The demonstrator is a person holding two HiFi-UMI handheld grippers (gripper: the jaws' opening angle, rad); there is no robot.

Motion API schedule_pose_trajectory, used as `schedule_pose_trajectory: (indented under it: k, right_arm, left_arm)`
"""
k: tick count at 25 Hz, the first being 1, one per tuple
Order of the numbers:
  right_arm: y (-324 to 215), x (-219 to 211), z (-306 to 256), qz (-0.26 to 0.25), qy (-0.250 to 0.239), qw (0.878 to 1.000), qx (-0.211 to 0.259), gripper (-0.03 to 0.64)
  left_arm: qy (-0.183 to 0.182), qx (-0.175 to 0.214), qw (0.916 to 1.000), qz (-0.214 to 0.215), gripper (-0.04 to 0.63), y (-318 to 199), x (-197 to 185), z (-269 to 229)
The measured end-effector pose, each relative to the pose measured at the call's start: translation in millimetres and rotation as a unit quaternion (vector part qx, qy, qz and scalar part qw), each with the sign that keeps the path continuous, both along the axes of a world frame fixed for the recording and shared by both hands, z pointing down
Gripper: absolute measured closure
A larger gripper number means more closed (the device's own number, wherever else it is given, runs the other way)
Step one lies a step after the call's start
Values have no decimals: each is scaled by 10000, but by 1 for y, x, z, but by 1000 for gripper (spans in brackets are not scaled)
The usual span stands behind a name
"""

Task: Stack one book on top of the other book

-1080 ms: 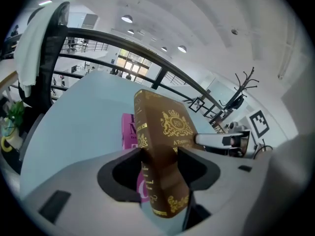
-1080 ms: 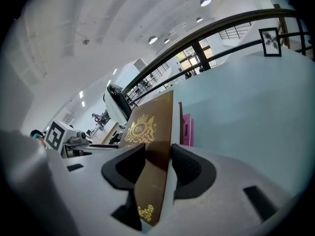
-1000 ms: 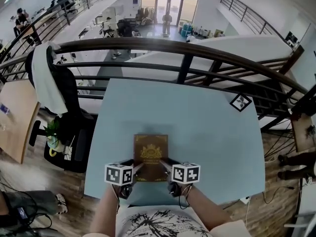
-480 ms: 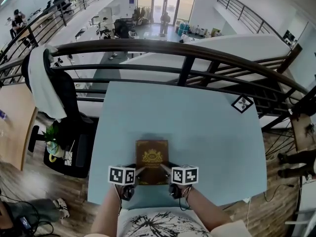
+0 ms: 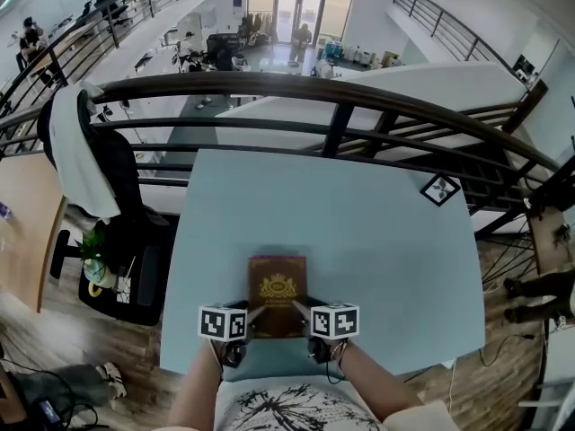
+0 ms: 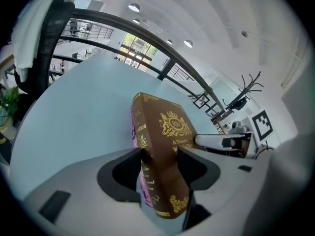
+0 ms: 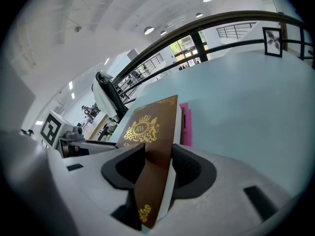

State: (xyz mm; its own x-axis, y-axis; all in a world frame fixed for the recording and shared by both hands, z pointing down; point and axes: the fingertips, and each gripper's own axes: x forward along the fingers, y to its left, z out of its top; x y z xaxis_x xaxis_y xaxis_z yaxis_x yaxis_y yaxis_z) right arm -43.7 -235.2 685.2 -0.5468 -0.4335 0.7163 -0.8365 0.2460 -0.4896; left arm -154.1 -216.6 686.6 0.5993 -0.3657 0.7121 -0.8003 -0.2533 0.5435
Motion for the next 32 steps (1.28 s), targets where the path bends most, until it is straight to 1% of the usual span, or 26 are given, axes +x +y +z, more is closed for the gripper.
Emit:
schedule_pose_trajectory:
  k: [2, 4, 6, 9, 10, 11, 12, 13, 14, 16, 19, 21, 23, 25, 27, 29, 32]
  right_arm:
    - [-1, 1, 0, 5, 22, 10000, 20, 449]
    - [-1, 3, -1, -27, 169, 9998, 87, 434]
    - [-3, 5, -5, -67, 367, 9990, 234, 422]
    - [-8, 9, -23, -20, 420, 9981, 459, 428]
    - [-10, 10, -31, -5, 416, 9977, 544, 450]
    - [-12, 11, -39, -11, 428, 9969, 657, 474]
    - [-14, 11, -49, -40, 467, 9956, 808, 495]
    - [-16, 12, -59, -85, 535, 9935, 997, 528]
    - [-18, 13, -69, -140, 620, 9907, 1201, 565]
    - [-20, 14, -88, -256, 754, 9846, 1553, 618]
    - [-22, 14, -120, -373, 750, 9757, 2022, 622]
    - [-23, 15, -146, -436, 726, 9657, 2455, 623]
    - [-21, 14, -175, -573, 779, 9485, 3016, 623]
    - [-18, 12, -206, -700, 846, 9264, 3602, 623]
    - [-14, 13, -235, -690, 775, 9073, 4074, 623]
    - [-11, 15, -263, -609, 629, 8907, 4461, 623]
    - [-5, 20, -299, -504, 441, 8657, 4961, 623]
  left_arm:
    - [-12, 46, 10000, -20, 367, 0, 0, -1]
    - [-100, 140, 9998, -111, 367, -3, -6, -4]
    - [-165, 338, 9989, -269, 367, -8, -13, -16]
    - [-119, 680, 9967, -427, 368, -17, -20, -44]
    - [-130, 787, 9957, -479, 383, -19, -22, -53]
    - [-170, 888, 9944, -544, 419, -22, -25, -61]
    - [-230, 980, 9931, -609, 486, -23, -28, -68]
    - [-299, 1067, 9917, -654, 537, -24, -29, -74]
    - [-376, 1160, 9903, -664, 557, -23, -30, -80]
    - [-567, 1410, 9866, -597, 572, -21, -29, -96]
    - [-756, 1932, 9770, -488, 574, -22, -22, -129]
    - [-787, 2402, 9665, -446, 574, -24, -15, -155]
    - [-830, 2964, 9507, -379, 574, -25, -10, -185]
    - [-899, 3512, 9315, -297, 574, -25, -6, -214]
    - [-911, 4036, 9100, -273, 574, -23, -2, -243]
    - [-828, 4517, 8878, -294, 574, -20, 1, -272]
    - [-716, 5063, 8584, -393, 574, -12, 6, -316]
